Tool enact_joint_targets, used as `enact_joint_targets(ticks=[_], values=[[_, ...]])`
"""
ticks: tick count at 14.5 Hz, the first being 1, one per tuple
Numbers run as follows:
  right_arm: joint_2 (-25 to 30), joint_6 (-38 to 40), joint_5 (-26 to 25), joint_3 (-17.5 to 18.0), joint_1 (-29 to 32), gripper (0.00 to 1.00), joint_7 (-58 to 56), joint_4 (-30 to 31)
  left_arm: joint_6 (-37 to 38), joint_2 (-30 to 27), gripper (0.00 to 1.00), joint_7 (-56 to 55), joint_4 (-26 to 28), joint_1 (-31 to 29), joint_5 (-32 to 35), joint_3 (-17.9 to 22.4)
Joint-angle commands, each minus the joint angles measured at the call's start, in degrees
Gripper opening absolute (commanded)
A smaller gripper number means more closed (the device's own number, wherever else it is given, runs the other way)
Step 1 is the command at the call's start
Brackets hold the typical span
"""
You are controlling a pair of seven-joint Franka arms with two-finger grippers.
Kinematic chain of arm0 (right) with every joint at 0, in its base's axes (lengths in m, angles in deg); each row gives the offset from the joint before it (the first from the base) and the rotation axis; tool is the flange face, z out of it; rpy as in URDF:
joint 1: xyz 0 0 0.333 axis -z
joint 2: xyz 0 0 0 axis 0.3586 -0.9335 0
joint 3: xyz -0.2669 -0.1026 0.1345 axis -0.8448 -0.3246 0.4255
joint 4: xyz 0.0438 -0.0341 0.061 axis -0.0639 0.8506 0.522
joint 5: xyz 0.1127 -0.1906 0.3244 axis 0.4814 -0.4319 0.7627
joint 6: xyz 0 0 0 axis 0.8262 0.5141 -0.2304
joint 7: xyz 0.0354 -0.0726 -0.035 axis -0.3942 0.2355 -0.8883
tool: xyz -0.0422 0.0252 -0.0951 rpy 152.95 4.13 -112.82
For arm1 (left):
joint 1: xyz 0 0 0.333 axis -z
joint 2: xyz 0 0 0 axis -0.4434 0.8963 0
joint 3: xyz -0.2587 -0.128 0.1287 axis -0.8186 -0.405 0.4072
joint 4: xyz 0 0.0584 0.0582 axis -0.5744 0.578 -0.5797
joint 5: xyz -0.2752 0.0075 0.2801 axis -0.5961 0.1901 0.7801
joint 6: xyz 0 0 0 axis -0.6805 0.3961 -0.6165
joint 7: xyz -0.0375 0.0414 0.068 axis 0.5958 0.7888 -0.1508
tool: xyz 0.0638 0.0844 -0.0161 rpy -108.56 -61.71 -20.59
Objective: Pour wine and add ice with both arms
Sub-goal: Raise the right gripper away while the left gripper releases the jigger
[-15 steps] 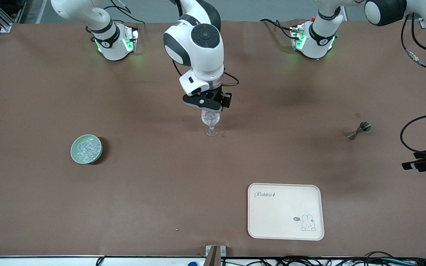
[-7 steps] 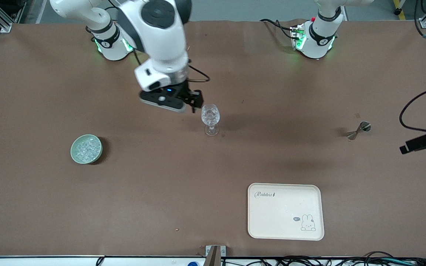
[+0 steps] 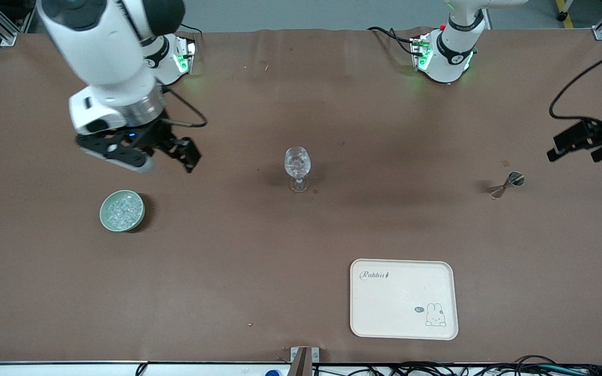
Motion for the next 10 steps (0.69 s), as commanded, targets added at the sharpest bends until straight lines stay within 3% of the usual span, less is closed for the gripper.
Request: enact_joint_targets(ticks=[1, 4, 6, 10], values=[[1.77, 1.30, -1.42, 1.49, 7.53, 1.00, -9.07, 0.60, -1.31, -2.29, 0.99, 0.35, 1.05, -0.12, 1.70, -0.92], [2.29, 1.75, -0.90, 1.48, 16.58, 1.00, -25.86, 0.60, 5.53, 2.10, 0.99, 0.44, -7.66, 0.32, 6.35, -2.75], [3.34, 1.75, 1.11, 1.05, 20.64, 1.00, -31.52, 0.60, 5.99, 2.29, 0.99, -0.26, -8.30, 0.23, 6.19, -3.29], [6.60, 4.81, 2.62, -2.03, 23.19, 1.00, -38.02, 1.04, 9.24, 1.32, 0.99, -0.88, -5.93, -0.12, 6.45, -4.51]])
